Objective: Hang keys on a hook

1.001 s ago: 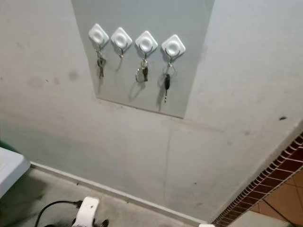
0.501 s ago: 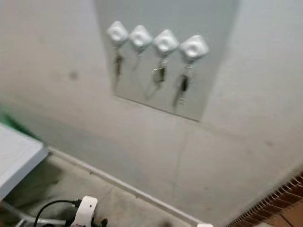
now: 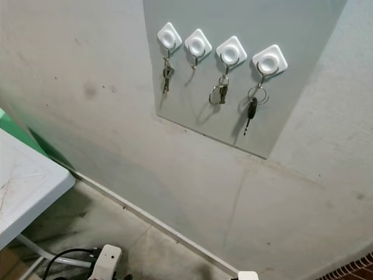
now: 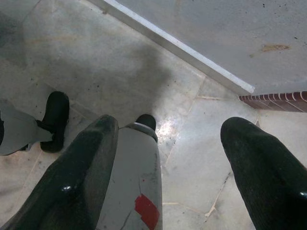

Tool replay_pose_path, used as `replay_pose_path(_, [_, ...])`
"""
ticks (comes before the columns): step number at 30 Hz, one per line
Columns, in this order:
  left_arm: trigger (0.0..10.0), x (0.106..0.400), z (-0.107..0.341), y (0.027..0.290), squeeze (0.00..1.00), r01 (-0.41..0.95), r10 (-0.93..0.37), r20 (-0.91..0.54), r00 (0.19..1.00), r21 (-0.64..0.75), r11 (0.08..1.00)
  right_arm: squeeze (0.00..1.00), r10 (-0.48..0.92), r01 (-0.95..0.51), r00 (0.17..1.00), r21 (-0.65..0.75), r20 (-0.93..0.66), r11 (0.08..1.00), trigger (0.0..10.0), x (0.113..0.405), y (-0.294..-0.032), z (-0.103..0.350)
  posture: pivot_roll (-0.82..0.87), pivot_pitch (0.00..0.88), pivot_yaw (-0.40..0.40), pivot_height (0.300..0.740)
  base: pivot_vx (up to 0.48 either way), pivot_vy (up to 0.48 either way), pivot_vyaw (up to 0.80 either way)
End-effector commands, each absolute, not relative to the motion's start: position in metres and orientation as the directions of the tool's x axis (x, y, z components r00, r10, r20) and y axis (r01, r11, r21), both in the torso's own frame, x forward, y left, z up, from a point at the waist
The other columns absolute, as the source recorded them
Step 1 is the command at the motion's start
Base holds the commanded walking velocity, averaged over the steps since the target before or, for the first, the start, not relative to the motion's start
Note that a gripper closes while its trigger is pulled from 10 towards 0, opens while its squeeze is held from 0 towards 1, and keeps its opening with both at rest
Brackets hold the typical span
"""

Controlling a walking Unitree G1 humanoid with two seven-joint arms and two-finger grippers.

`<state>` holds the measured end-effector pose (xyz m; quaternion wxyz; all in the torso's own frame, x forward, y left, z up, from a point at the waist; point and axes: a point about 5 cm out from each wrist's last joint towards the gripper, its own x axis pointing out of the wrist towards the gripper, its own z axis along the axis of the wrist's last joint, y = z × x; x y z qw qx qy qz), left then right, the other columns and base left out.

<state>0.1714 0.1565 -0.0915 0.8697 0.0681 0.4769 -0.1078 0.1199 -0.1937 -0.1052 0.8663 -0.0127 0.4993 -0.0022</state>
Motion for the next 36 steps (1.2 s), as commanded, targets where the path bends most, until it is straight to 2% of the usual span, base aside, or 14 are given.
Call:
replay_pose_path(1, [10.0, 0.1729, -0.0908, 0.1603, 0.0, 0.251, -0.113, -0.847, 0.519, 0.025, 0.968, 0.0, -0.009, -0.003, 0.469, -0.011, -0.883, 1.0, 10.0, 0.1122, -0.1893, -0.1086, 0.12, 0.0, 0.019, 0.74, 0.0, 0.0, 0.8])
replay_pose_path(36, [10.0, 0.1791, -0.0883, 0.1581, 0.0, 0.261, -0.129, -0.845, 0.518, 0.013, 0.965, 0.0, 0.005, -0.036, 0.473, -0.013, -0.881, 0.999, 10.0, 0.1165, -0.1872, -0.1077, 0.11, 0.0, 0.013, 0.74, 0.0, 0.0, 0.8])
